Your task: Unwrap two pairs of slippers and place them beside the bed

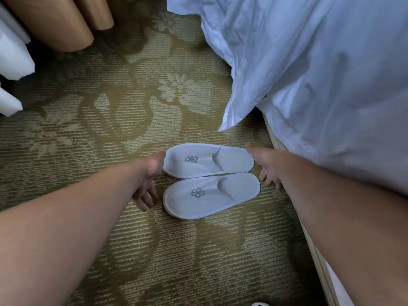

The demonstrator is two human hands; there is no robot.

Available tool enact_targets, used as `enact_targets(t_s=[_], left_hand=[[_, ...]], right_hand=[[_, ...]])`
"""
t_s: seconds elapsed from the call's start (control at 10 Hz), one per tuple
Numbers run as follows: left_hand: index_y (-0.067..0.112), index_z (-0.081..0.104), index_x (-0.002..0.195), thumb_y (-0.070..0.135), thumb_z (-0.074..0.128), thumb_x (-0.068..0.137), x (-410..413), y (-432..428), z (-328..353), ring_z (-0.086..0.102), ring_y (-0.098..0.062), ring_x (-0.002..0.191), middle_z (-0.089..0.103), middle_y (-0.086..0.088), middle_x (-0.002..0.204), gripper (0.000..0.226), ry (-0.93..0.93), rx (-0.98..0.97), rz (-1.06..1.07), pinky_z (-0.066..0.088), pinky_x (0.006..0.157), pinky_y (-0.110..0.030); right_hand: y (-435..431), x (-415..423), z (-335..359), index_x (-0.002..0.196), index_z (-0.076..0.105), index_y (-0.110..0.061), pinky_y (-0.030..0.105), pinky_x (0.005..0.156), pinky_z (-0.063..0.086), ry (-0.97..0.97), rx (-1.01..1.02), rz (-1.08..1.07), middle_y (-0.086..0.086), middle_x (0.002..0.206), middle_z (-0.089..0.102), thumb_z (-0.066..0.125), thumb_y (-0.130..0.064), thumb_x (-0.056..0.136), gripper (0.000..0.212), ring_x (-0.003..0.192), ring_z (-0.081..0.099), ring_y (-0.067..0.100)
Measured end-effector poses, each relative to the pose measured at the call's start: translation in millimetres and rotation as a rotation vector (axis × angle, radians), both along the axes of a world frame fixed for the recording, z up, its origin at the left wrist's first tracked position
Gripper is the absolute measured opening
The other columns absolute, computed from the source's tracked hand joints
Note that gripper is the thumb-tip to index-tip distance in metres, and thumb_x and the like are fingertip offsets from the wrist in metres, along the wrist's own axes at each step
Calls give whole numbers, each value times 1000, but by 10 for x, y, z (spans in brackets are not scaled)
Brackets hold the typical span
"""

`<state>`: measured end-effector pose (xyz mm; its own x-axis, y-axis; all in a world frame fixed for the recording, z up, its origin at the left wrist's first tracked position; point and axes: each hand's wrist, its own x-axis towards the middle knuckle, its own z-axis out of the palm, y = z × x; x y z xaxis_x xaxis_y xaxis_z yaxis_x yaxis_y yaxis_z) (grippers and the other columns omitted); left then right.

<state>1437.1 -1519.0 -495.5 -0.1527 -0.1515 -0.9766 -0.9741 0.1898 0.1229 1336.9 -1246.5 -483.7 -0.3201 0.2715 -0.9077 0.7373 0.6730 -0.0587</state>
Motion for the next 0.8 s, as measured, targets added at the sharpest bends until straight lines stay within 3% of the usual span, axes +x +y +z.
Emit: enact_targets(t_s=[0.3, 0.6, 0.7, 0.8], left_hand=[[24, 8, 157, 94, 12, 73, 122, 120, -19, 33, -51, 138, 34, -35, 149, 110, -2, 11, 85, 17, 108, -71], [23, 2, 157, 94, 14, 71, 113, 150, -49, 21, -52, 143, 24, -37, 153, 112, -5, 51, 155, 10, 108, -73], [26, 3, 157, 96, 15, 69, 127, 130, -2, 19, -52, 143, 24, -36, 154, 114, -6, 69, 154, 9, 108, -74], [27, 3, 157, 96, 15, 69, 191, 47, 57, 18, -51, 144, 24, -35, 154, 112, 3, 116, 166, 7, 109, -73]], right_hand=[[50, 110, -22, 156, 2, -22, 57, 112, 18, -18, 25, 1, 31, 151, 31, 27, -85, 81, 101, 139, 31, 43], [69, 92, -11, 156, 7, -21, 48, 107, 27, -15, 2, 15, 28, 141, 44, 26, -86, 80, 102, 128, 44, 32], [25, 125, 63, 156, 7, -22, 51, 106, 28, -3, 13, 3, 28, 146, 39, 26, -83, 83, 97, 122, 47, 33], [-28, 151, 150, 156, 7, -23, 55, 112, 21, 35, -28, -38, 24, 157, 22, 28, -77, 88, 89, 138, 33, 40]])
